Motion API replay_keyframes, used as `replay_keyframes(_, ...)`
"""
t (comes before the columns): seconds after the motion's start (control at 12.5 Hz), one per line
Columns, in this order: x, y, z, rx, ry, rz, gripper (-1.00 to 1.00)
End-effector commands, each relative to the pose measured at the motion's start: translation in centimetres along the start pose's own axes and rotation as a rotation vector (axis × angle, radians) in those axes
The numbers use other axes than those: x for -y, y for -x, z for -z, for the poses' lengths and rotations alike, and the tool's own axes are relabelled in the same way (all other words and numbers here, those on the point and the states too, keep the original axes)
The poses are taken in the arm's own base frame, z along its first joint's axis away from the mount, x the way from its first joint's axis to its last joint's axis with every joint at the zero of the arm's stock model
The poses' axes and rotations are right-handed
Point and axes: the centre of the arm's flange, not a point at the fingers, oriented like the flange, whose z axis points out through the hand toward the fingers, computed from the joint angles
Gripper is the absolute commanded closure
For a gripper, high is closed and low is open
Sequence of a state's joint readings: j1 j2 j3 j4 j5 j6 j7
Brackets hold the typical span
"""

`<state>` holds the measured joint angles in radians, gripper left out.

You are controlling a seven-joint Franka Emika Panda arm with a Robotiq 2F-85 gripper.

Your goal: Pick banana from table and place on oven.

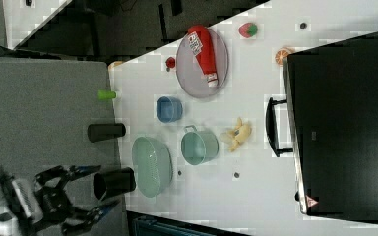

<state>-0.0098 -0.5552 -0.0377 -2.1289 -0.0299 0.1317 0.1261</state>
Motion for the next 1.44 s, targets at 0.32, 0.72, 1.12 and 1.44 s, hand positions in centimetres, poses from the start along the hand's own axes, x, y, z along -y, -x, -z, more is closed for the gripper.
replay_keyframes(0.32,3.5,-2.7,-18.0,0.082,0.114,-0.034,-1.00)
replay_keyframes(0.72,3.8,-3.3,-30.3,0.082,0.122,-0.039,-1.00)
replay_keyframes(1.12,2.8,-3.6,-39.6,0.084,0.141,-0.052,-1.00)
replay_keyframes(1.44,1.9,-3.0,-45.6,0.074,0.139,-0.049,-1.00)
